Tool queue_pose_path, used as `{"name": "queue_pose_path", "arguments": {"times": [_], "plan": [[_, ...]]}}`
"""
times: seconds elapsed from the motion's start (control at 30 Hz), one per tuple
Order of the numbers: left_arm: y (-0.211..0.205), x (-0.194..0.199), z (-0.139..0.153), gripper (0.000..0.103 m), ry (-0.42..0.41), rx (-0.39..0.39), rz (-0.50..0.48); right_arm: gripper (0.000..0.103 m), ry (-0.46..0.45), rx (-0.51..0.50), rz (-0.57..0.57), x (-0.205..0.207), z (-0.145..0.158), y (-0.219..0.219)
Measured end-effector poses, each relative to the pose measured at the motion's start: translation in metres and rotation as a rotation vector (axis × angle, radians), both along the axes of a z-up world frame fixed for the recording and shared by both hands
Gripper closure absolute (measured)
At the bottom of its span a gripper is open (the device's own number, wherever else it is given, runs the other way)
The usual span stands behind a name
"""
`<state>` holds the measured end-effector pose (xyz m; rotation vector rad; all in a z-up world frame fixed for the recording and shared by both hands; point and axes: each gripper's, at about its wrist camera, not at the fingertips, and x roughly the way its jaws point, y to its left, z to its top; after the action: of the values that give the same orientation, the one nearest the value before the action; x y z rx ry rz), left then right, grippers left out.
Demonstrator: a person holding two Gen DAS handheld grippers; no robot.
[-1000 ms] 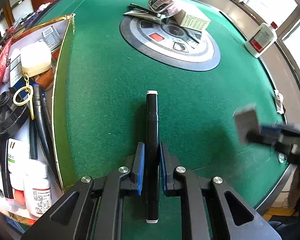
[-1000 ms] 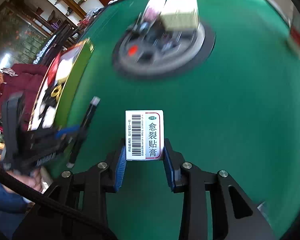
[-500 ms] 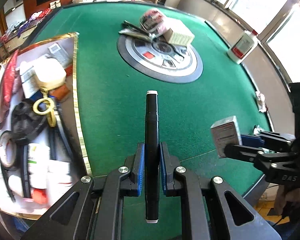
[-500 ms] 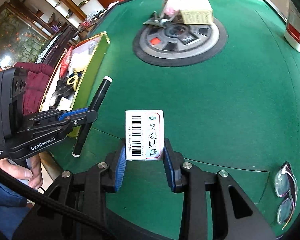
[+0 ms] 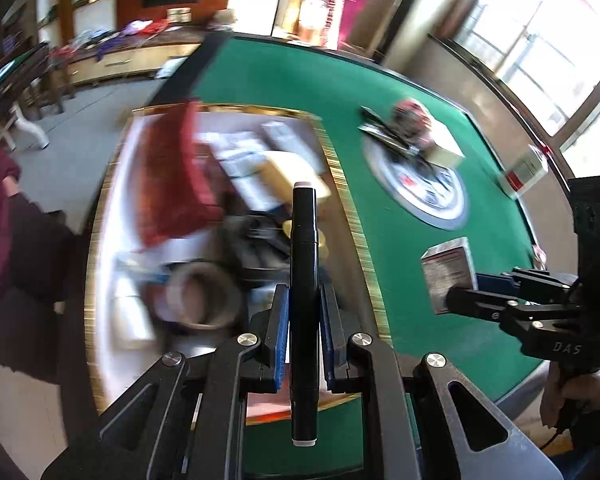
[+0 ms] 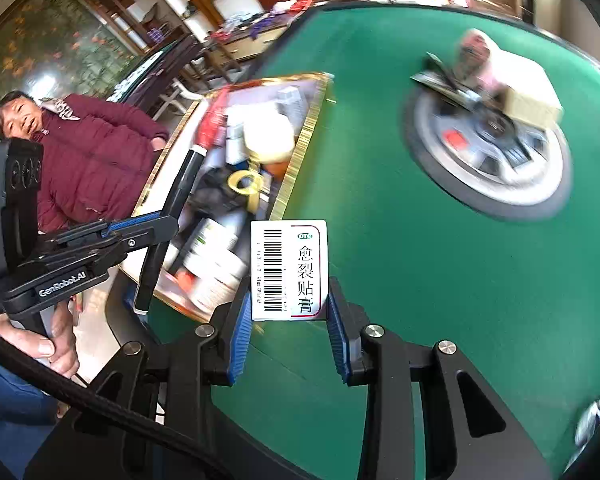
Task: Organize objects
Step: 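Carry marker and medicine box into the white box and open both grippers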
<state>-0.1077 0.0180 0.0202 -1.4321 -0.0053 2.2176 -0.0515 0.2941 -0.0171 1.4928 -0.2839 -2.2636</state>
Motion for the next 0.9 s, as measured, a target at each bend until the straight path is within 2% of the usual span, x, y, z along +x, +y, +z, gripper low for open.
{"name": "queue_pose_path", "arguments": {"times": [0.17,0.37,0.63,0.9], "plan": [[-0.045,-0.024,-0.011,0.091,-0.015,-0.005,0.073,0.071,-0.014,0.016,0.051,-0.033,-0.007,-0.051],[-0.062,-0.036,-0.029,0.091,-0.039,-0.012,0.092,0.071,-0.028,0.061,0.088,-0.052,-0.018,-0.093],[-0.069,-0.056,-0.04,0.091,-0.049,-0.033,0.088,0.071,-0.025,0.112,0.084,-0.079,-0.026,-0.116],[-0.062,-0.079,-0.048,0.091,-0.009,-0.095,0.102,0.071,-0.001,0.165,0.046,-0.112,-0.026,-0.13]]}}
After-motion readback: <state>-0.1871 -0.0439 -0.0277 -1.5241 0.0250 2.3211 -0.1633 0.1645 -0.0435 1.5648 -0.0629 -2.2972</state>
